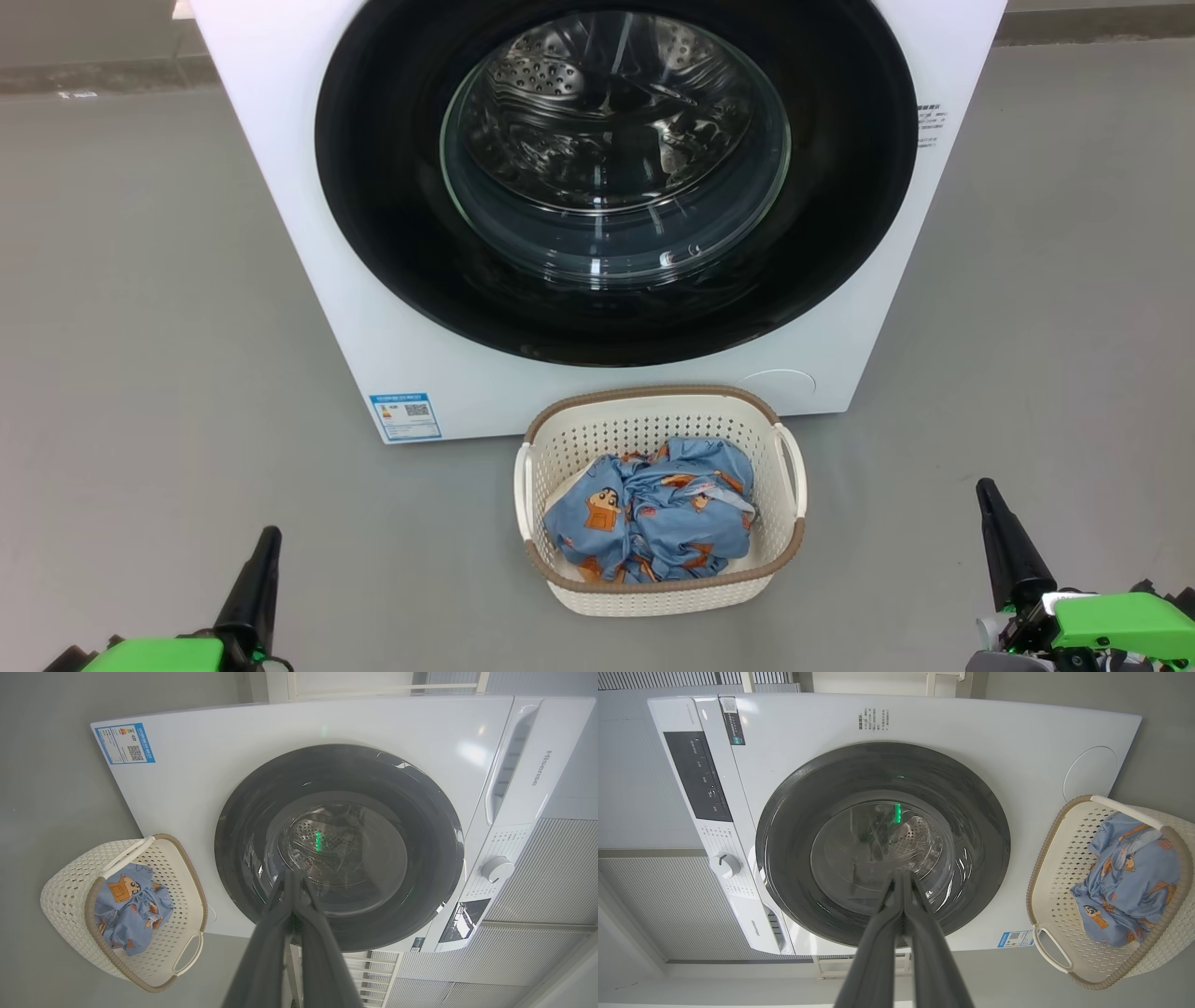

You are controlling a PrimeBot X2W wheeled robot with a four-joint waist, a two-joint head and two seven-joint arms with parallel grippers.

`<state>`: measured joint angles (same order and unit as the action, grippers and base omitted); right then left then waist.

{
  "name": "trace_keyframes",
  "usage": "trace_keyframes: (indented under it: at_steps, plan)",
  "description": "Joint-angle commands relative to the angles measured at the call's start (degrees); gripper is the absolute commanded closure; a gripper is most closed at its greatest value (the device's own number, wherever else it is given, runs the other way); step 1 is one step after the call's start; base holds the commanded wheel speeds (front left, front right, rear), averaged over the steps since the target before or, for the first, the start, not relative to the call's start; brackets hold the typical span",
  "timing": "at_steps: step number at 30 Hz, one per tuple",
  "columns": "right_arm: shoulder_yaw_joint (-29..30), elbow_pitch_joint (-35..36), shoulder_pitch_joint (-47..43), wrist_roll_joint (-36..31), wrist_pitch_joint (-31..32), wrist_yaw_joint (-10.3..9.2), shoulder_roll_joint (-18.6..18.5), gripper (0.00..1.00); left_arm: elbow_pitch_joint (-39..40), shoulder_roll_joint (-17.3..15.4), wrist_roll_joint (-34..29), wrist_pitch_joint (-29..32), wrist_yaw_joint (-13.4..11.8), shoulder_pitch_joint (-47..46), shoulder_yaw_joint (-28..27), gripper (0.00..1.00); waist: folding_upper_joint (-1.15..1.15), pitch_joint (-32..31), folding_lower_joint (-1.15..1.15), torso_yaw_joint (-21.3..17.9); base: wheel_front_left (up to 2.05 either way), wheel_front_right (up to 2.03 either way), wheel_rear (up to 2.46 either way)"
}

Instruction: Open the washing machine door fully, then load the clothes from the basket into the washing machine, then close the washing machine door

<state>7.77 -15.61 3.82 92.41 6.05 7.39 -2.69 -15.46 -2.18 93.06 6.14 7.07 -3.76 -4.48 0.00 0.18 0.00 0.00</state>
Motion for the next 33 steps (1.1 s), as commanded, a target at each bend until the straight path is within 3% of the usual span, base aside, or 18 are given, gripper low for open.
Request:
trace_keyframes:
  at_steps: [1,33]
  plan:
    - [-1.26,1.58,2.37,-0.25,0.44,0.1,-0.24,1.0,1.44,-0.75,-0.89,0.34,0.42,-2.42,-2.03,1.0,0.0,0.0,0.0,0.0,0.0,0.0,0.0]
    - [-1.23,1.58,2.37,-0.27,0.46,0.1,-0.22,1.0,1.43,-0.73,-0.91,0.37,0.42,-2.43,-2.06,1.0,0.0,0.0,0.0,0.0,0.0,0.0,0.0]
